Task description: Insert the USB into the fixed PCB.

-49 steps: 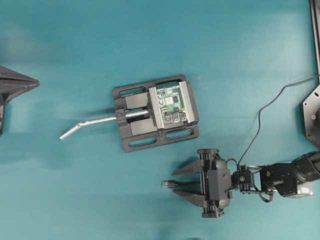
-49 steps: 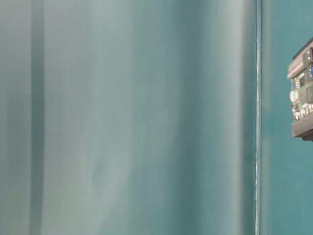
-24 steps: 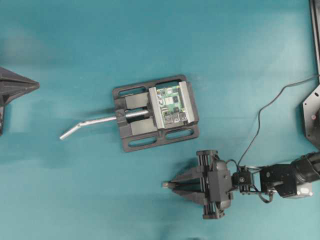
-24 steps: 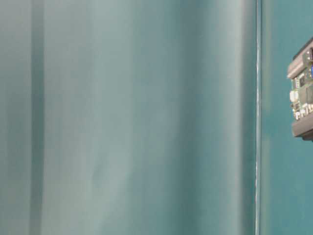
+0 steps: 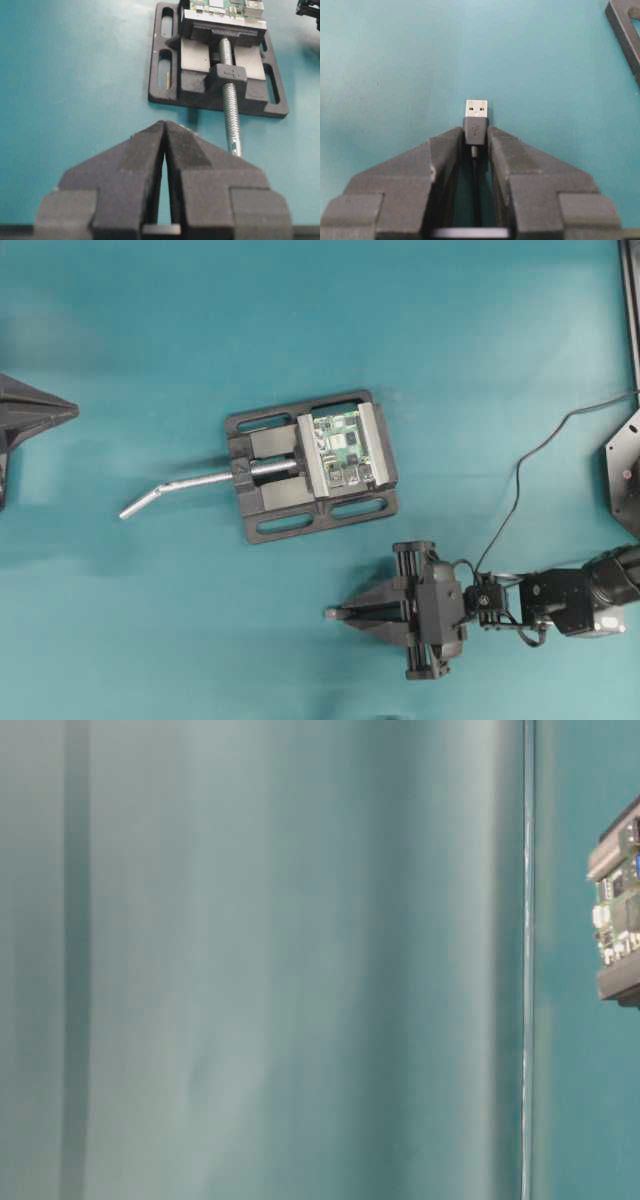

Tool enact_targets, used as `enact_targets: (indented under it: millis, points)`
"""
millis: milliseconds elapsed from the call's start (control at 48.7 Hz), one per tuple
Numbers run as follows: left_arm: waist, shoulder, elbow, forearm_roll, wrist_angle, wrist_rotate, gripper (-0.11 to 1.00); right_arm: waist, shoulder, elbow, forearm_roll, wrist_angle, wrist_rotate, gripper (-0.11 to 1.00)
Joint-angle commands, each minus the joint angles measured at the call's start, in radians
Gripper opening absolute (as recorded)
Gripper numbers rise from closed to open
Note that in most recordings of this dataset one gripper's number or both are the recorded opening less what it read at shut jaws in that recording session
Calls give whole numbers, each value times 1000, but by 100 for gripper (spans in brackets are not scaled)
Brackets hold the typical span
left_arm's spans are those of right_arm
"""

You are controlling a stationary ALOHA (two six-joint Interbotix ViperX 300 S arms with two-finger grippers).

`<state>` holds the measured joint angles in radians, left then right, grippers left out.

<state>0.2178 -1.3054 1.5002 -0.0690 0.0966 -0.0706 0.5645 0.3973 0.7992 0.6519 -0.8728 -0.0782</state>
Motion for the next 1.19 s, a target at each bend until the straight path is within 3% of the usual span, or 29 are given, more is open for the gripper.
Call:
enact_targets:
  millis: [0,226,514,637,925,1171]
  points:
    - [-2,9,-28,3,-5,-3,3,-2,-15,-9,26,-31,2,21]
    - [-2,9,-28,3,-5,-3,3,29,-15,-31,229,-127,-31,21]
    - [-2,9,-28,3,-5,-3,3,77,-14,-109,523,-172,-261,21]
    - [-2,9,-26,3,-5,-3,3,87,-12,-140,595,-190,-311,21]
    - [-2,9,-26,3,-5,-3,3,114,17,-192,712,-275,-314,21]
    - [-2,9,-28,3,-5,-3,3,130,61,-275,923,-394,-321,21]
